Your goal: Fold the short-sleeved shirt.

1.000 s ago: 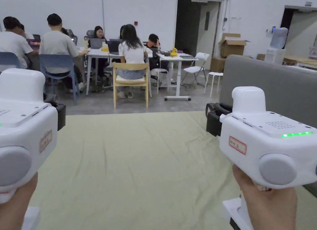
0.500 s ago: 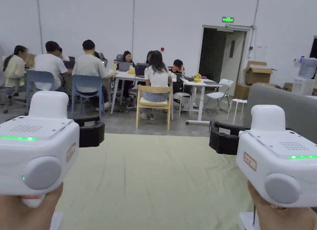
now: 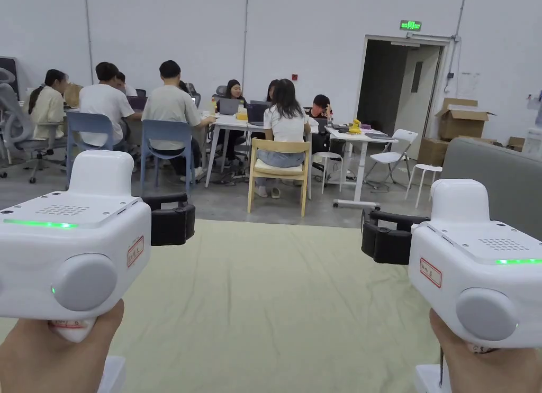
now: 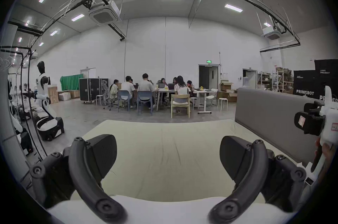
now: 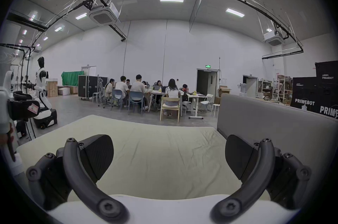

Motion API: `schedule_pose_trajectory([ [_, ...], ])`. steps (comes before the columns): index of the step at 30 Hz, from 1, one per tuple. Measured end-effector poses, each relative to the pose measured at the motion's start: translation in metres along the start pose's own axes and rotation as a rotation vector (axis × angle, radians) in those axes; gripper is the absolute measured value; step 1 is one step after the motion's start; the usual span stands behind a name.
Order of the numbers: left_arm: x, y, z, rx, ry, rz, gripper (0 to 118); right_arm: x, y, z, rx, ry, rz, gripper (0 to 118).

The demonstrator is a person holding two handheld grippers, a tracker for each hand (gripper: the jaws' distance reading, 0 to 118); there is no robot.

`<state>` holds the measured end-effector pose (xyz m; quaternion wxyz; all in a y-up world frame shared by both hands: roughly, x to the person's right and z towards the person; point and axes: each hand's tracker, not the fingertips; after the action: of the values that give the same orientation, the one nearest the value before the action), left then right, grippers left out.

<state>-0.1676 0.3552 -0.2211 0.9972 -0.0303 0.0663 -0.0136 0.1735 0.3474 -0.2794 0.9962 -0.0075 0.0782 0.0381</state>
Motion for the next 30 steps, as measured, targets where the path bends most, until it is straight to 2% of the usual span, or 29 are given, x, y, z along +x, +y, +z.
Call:
schedule_pose_trajectory([
  [15,0.000,-0.009,-0.006,-0.023,0.000,-0.015,117,-0.006,-0.009,0.004,0.014,0.010,0.004,118],
  [22,-0.001,-0.011,-0.006,-0.019,0.003,-0.008,117,-0.016,-0.019,0.010,0.034,-0.078,0.065,118],
  [26,-0.002,-0.011,-0.006,-0.017,0.006,-0.008,117,-0.009,-0.022,0.007,0.008,-0.034,0.013,118],
  [30,-0.001,-0.012,-0.005,-0.012,0.012,-0.013,117,-0.004,-0.022,0.007,-0.006,-0.032,-0.025,118],
])
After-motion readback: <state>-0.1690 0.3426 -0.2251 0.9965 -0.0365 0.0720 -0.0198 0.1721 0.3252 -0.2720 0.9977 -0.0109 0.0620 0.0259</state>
